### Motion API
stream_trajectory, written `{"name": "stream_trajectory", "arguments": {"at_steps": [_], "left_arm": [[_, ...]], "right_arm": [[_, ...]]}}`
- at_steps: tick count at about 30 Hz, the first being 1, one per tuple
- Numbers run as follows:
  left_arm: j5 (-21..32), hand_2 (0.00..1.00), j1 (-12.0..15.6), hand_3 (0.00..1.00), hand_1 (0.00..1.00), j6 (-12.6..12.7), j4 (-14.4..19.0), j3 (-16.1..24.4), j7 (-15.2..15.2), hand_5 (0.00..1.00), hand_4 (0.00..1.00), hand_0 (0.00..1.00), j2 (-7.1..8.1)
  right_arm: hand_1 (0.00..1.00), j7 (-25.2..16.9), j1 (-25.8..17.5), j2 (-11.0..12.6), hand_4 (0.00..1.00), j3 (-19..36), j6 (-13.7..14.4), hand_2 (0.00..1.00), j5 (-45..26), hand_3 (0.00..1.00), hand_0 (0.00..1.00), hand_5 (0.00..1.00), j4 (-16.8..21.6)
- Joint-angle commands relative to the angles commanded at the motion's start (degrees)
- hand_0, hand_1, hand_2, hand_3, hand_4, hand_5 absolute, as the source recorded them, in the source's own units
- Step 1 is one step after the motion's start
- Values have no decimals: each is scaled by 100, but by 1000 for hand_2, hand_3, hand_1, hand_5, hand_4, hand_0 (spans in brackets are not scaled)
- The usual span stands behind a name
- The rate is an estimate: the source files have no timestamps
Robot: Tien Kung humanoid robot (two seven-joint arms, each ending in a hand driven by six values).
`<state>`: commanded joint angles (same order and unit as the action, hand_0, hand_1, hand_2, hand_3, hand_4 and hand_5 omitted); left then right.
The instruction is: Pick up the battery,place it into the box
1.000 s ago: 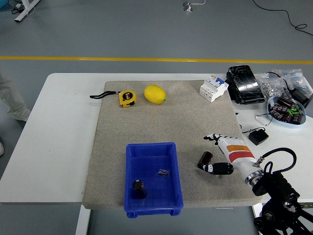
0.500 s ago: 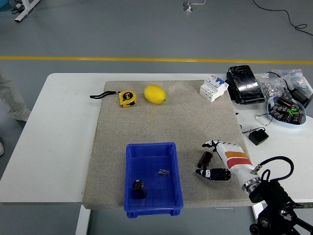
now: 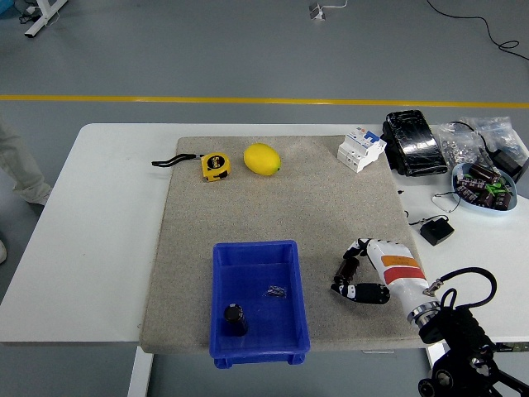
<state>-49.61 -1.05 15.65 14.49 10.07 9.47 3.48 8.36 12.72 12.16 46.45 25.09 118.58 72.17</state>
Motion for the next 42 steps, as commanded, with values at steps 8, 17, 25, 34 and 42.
{"name": "stream_trajectory", "arguments": {"at_steps": [8,17,25,34,42], "left_arm": [[-22,815,-13,698,765,-14,4,-4,-2,718,718,750,5],[-44,815,-19,697,764,-32,6,-9,-4,718,718,749,11],[-109,815,-21,698,762,-54,5,13,4,717,718,749,14],[-163,812,-28,697,757,-82,3,29,-1,717,718,749,21],[-164,811,-21,696,756,-93,1,34,-7,716,718,750,23]], "right_arm": [[492,-33,49,-15,998,-56,72,558,-61,529,396,297,-68],[441,-66,68,-18,945,-53,114,514,-137,517,282,223,-124],[411,-87,67,-16,921,-45,159,492,-170,515,197,215,-141],[386,-99,76,-14,875,-31,200,472,-181,508,165,188,-112],[383,-47,150,46,878,-2,232,472,-154,506,163,183,161]]}}
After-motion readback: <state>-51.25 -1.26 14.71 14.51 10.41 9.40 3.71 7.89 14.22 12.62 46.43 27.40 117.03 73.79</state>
